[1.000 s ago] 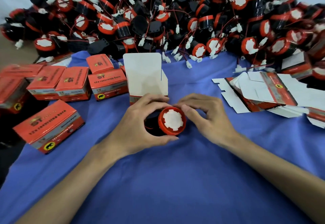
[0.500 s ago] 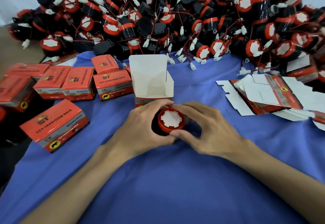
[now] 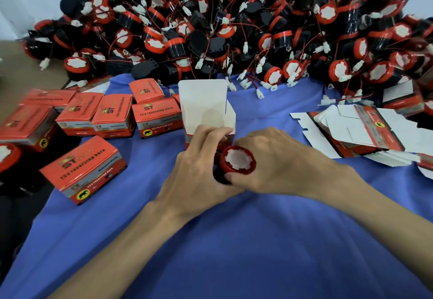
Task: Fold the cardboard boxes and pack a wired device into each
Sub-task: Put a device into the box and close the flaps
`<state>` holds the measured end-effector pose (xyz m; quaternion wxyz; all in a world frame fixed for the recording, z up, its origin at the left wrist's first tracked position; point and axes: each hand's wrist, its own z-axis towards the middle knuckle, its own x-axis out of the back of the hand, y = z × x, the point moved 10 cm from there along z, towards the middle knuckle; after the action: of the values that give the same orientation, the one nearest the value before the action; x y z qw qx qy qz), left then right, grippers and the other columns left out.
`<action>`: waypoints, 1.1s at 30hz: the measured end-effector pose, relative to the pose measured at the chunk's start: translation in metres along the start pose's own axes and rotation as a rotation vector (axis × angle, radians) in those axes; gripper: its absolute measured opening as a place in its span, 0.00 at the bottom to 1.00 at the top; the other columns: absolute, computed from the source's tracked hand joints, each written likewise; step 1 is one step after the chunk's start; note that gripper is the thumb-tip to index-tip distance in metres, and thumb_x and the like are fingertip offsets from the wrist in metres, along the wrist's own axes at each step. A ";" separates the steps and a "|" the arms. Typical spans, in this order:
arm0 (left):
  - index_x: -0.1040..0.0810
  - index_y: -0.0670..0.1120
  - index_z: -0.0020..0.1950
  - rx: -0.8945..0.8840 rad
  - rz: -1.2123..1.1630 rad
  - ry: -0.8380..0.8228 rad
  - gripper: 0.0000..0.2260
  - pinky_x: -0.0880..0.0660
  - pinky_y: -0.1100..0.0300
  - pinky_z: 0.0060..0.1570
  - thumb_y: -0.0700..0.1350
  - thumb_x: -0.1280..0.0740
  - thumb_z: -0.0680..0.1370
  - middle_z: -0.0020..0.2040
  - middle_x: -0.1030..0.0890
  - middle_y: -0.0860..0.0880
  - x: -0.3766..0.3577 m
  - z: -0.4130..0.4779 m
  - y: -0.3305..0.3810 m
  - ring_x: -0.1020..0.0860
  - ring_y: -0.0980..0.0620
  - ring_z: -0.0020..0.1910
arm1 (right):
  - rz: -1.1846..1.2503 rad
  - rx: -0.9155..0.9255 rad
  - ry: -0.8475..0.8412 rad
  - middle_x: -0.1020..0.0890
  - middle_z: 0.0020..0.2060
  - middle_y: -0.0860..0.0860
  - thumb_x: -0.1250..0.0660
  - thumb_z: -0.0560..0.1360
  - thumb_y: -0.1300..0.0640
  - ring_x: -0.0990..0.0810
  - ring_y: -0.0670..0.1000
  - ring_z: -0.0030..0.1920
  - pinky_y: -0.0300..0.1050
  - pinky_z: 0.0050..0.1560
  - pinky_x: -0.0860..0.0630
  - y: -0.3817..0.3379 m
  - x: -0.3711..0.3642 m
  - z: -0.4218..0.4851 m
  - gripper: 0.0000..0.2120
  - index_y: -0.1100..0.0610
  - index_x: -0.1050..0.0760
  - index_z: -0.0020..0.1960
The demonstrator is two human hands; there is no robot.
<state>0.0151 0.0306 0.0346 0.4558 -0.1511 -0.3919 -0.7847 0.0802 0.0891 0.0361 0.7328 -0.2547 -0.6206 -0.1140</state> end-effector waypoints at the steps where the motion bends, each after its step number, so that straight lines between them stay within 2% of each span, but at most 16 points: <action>1: 0.32 0.49 0.62 -0.045 -0.017 0.056 0.28 0.22 0.54 0.41 0.55 0.27 0.66 0.56 0.30 0.53 0.008 0.002 0.003 0.26 0.55 0.49 | 0.001 0.015 0.009 0.27 0.27 0.50 0.38 0.67 0.39 0.30 0.52 0.31 0.47 0.36 0.31 -0.005 0.008 0.001 0.20 0.57 0.31 0.34; 3: 0.31 0.42 0.62 -0.142 -0.074 0.187 0.28 0.25 0.59 0.46 0.60 0.32 0.72 0.57 0.33 0.51 0.027 0.004 0.004 0.27 0.52 0.51 | -0.001 0.045 0.060 0.27 0.25 0.51 0.40 0.63 0.37 0.33 0.51 0.29 0.46 0.33 0.34 -0.016 0.033 0.006 0.21 0.56 0.31 0.32; 5: 0.31 0.39 0.62 -0.156 -0.098 0.308 0.29 0.28 0.51 0.55 0.63 0.41 0.77 0.58 0.36 0.50 0.046 0.006 -0.008 0.30 0.45 0.56 | -0.076 0.064 0.129 0.26 0.27 0.51 0.43 0.62 0.35 0.32 0.52 0.29 0.46 0.35 0.32 -0.024 0.060 0.017 0.23 0.55 0.27 0.34; 7: 0.30 0.44 0.64 -0.040 -0.120 0.367 0.23 0.32 0.40 0.62 0.59 0.43 0.78 0.62 0.39 0.49 0.056 0.011 -0.034 0.34 0.42 0.63 | -0.097 0.069 0.220 0.29 0.26 0.50 0.40 0.64 0.36 0.34 0.51 0.27 0.47 0.36 0.32 -0.032 0.083 0.033 0.24 0.58 0.29 0.33; 9: 0.30 0.58 0.65 0.142 -0.261 0.330 0.16 0.34 0.40 0.67 0.53 0.44 0.77 0.66 0.37 0.44 0.050 0.015 -0.062 0.35 0.41 0.68 | 0.002 0.049 0.263 0.33 0.25 0.49 0.34 0.67 0.40 0.37 0.50 0.27 0.44 0.31 0.37 -0.034 0.089 0.048 0.23 0.59 0.34 0.30; 10: 0.31 0.59 0.64 0.225 -0.352 0.296 0.15 0.33 0.44 0.67 0.51 0.43 0.78 0.67 0.34 0.41 0.043 0.015 -0.073 0.33 0.43 0.68 | 0.067 0.032 0.231 0.32 0.26 0.49 0.33 0.68 0.42 0.36 0.51 0.28 0.43 0.30 0.38 -0.033 0.083 0.057 0.22 0.60 0.33 0.31; 11: 0.31 0.56 0.64 0.290 -0.425 0.256 0.14 0.31 0.49 0.65 0.48 0.41 0.78 0.65 0.30 0.40 0.035 0.016 -0.081 0.29 0.49 0.66 | 0.140 0.014 0.177 0.30 0.27 0.50 0.32 0.69 0.44 0.34 0.52 0.29 0.43 0.29 0.37 -0.031 0.073 0.065 0.21 0.61 0.30 0.33; 13: 0.31 0.49 0.63 0.377 -0.504 0.178 0.16 0.26 0.61 0.57 0.39 0.34 0.77 0.60 0.24 0.47 0.022 0.014 -0.093 0.24 0.63 0.57 | 0.266 -0.014 0.090 0.26 0.31 0.50 0.31 0.71 0.45 0.30 0.52 0.33 0.46 0.32 0.33 -0.025 0.051 0.075 0.17 0.61 0.24 0.39; 15: 0.33 0.53 0.59 0.378 -0.464 0.136 0.19 0.25 0.65 0.55 0.35 0.31 0.76 0.56 0.23 0.56 0.016 0.015 -0.095 0.23 0.67 0.53 | 0.353 -0.043 0.101 0.27 0.31 0.49 0.32 0.72 0.46 0.31 0.49 0.32 0.43 0.32 0.35 -0.015 0.044 0.078 0.15 0.59 0.24 0.39; 18: 0.38 0.49 0.64 0.336 -0.433 0.062 0.24 0.26 0.66 0.58 0.42 0.28 0.75 0.59 0.25 0.60 0.009 0.017 -0.089 0.24 0.66 0.58 | 0.444 -0.088 0.117 0.20 0.39 0.54 0.33 0.73 0.47 0.27 0.49 0.37 0.47 0.38 0.29 0.003 0.042 0.081 0.17 0.62 0.22 0.50; 20: 0.40 0.44 0.69 0.330 -0.411 0.023 0.28 0.27 0.65 0.60 0.46 0.29 0.75 0.62 0.27 0.59 0.005 0.019 -0.087 0.26 0.64 0.62 | 0.497 -0.091 0.073 0.17 0.47 0.52 0.34 0.74 0.48 0.21 0.49 0.44 0.50 0.44 0.24 0.007 0.040 0.081 0.15 0.57 0.22 0.56; 23: 0.38 0.47 0.72 0.308 -0.404 0.023 0.26 0.27 0.59 0.62 0.45 0.34 0.75 0.65 0.28 0.54 0.007 0.021 -0.087 0.29 0.58 0.66 | 0.490 -0.090 0.027 0.18 0.53 0.45 0.33 0.74 0.48 0.21 0.45 0.51 0.38 0.45 0.26 0.009 0.040 0.081 0.16 0.49 0.24 0.61; 25: 0.37 0.53 0.70 0.302 -0.385 0.022 0.24 0.27 0.50 0.64 0.43 0.37 0.75 0.66 0.28 0.48 0.009 0.021 -0.088 0.29 0.51 0.67 | 0.399 -0.092 0.049 0.19 0.49 0.44 0.32 0.73 0.47 0.22 0.44 0.49 0.34 0.43 0.29 0.010 0.044 0.080 0.17 0.49 0.24 0.61; 27: 0.35 0.59 0.67 0.319 -0.357 0.022 0.23 0.28 0.45 0.63 0.42 0.40 0.74 0.65 0.27 0.45 0.010 0.020 -0.090 0.29 0.48 0.66 | 0.289 -0.099 0.066 0.23 0.41 0.46 0.33 0.74 0.46 0.24 0.47 0.43 0.37 0.37 0.31 0.009 0.046 0.079 0.16 0.51 0.24 0.58; 29: 0.35 0.61 0.64 0.329 -0.355 0.023 0.22 0.27 0.47 0.63 0.41 0.41 0.74 0.64 0.27 0.45 0.009 0.019 -0.091 0.28 0.49 0.65 | 0.185 -0.107 0.079 0.27 0.37 0.49 0.34 0.73 0.45 0.27 0.53 0.41 0.41 0.34 0.35 0.007 0.045 0.079 0.16 0.53 0.23 0.55; 33: 0.34 0.60 0.58 0.315 -0.352 0.027 0.19 0.24 0.60 0.53 0.41 0.40 0.72 0.57 0.24 0.48 0.008 0.019 -0.090 0.24 0.54 0.57 | -0.050 -0.145 0.180 0.25 0.41 0.52 0.35 0.72 0.44 0.27 0.57 0.44 0.46 0.40 0.33 0.004 0.051 0.077 0.19 0.56 0.24 0.56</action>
<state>-0.0668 0.0648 0.0084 0.3351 0.0029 -0.5239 -0.7831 0.0269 0.1399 0.0919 0.7620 -0.2805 -0.5487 -0.1992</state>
